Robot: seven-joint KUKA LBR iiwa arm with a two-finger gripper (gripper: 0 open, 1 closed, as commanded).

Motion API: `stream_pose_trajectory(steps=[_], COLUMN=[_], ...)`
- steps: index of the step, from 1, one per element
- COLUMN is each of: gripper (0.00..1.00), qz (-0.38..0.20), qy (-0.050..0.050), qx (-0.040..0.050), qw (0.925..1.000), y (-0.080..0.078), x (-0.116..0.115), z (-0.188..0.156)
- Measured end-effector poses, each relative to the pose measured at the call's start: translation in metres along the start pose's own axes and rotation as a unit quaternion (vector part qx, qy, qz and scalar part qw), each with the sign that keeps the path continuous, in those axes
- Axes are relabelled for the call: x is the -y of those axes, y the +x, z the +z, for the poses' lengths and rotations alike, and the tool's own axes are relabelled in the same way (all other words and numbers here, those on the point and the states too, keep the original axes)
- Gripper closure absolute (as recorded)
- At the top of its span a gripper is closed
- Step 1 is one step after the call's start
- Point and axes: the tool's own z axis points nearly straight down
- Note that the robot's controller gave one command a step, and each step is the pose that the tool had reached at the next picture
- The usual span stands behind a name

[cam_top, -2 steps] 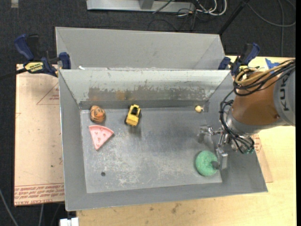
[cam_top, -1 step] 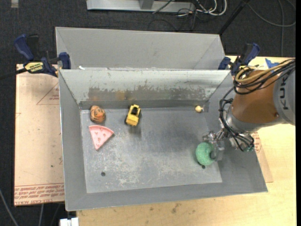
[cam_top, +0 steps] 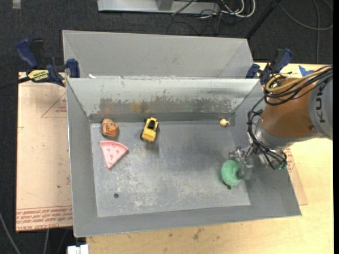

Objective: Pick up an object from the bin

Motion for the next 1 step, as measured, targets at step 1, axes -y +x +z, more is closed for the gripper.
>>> stream_pose_trajectory(steps=[1], gripper=[1.0], qz=[-0.003], qy=[0.001], qx=[-0.0003], qw=[1.0], y=[0.0038], x=[-0.0318], z=[-0.1271])
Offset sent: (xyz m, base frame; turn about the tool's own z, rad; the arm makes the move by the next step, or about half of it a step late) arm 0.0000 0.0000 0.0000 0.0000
